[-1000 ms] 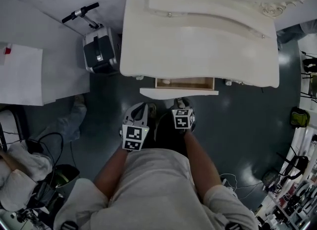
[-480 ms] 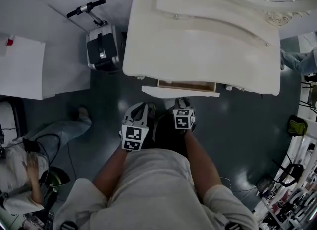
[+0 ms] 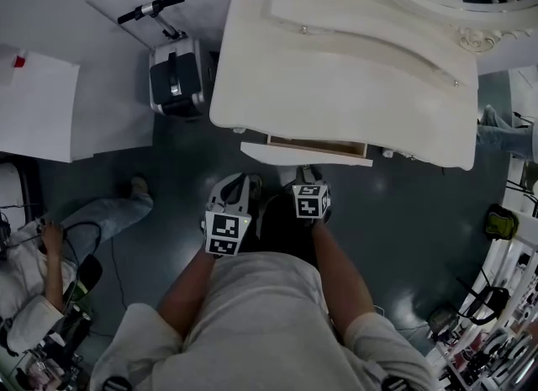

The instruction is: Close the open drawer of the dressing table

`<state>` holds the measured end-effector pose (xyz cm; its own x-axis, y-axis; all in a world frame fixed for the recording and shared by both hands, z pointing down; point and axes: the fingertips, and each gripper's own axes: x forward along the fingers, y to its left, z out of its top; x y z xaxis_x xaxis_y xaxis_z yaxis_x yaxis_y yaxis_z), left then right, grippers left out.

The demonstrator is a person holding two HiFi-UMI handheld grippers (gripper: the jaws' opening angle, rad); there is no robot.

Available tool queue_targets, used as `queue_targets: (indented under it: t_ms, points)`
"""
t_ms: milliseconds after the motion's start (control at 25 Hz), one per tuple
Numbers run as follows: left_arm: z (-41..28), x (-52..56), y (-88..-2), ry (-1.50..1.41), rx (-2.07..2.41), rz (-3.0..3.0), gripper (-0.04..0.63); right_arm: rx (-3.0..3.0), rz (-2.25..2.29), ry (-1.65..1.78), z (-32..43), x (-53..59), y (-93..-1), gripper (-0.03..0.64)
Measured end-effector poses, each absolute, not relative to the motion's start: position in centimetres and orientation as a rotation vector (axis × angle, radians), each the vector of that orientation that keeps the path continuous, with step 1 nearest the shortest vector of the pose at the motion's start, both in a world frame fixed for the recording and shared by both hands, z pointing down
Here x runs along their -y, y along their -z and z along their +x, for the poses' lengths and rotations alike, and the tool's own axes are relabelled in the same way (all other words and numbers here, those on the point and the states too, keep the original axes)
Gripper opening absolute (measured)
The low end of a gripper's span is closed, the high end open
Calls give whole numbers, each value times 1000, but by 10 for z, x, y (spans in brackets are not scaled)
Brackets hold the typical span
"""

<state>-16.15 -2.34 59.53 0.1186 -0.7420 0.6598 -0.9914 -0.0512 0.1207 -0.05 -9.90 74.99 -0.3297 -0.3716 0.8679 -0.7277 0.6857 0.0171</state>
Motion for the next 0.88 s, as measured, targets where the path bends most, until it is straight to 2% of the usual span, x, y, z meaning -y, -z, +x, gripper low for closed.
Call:
queue_targets:
  t_ms: [880]
  points:
    - [-169, 18, -599, -554, 1721, 1783, 8, 1958, 836, -420, -8, 117, -751, 133]
